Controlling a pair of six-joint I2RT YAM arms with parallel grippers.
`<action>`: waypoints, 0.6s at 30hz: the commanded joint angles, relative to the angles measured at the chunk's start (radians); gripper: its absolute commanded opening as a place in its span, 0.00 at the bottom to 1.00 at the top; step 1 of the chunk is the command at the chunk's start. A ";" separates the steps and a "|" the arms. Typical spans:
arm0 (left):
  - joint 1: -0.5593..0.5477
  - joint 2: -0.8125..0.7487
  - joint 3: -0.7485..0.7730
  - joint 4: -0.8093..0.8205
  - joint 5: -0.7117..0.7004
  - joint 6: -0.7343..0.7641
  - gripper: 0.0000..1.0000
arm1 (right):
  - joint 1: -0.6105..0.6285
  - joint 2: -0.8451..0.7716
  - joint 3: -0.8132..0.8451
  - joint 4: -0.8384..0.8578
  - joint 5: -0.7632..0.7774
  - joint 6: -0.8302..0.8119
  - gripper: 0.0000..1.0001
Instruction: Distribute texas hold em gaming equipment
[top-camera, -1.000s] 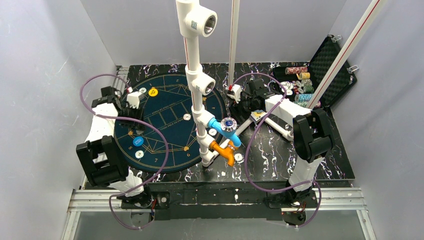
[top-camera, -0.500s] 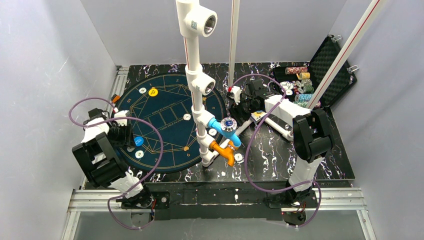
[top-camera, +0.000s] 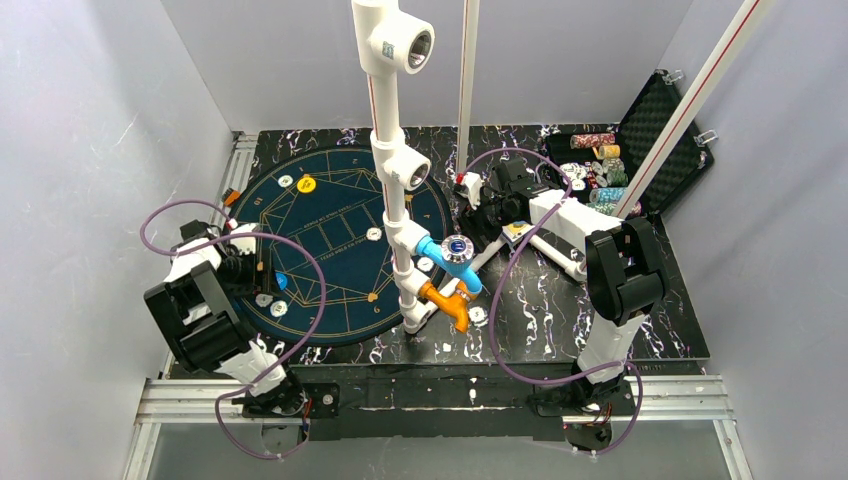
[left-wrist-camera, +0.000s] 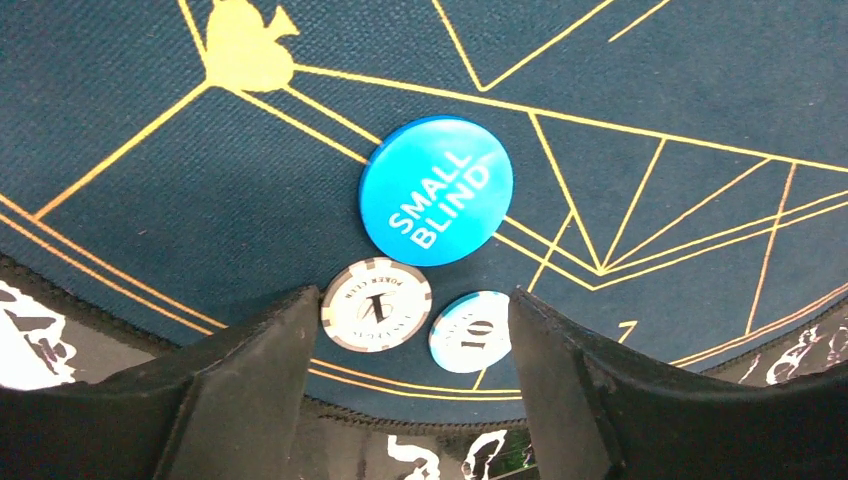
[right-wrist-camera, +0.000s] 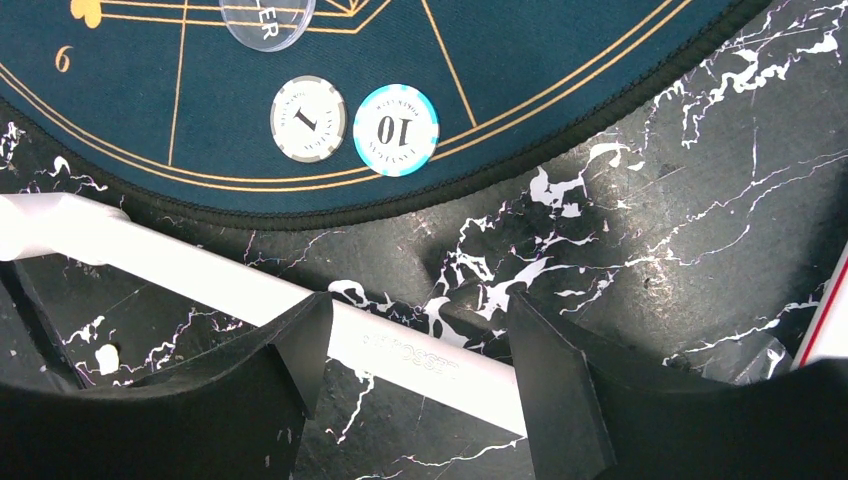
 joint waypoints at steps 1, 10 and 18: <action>0.008 -0.044 0.023 -0.019 -0.005 0.029 0.71 | 0.003 -0.009 0.033 -0.011 -0.030 -0.009 0.74; -0.283 -0.082 0.226 -0.062 0.015 -0.013 0.72 | 0.003 -0.001 0.035 -0.013 -0.038 -0.007 0.74; -0.609 0.202 0.491 -0.004 -0.092 -0.086 0.73 | 0.006 -0.007 0.037 -0.040 -0.026 0.003 0.75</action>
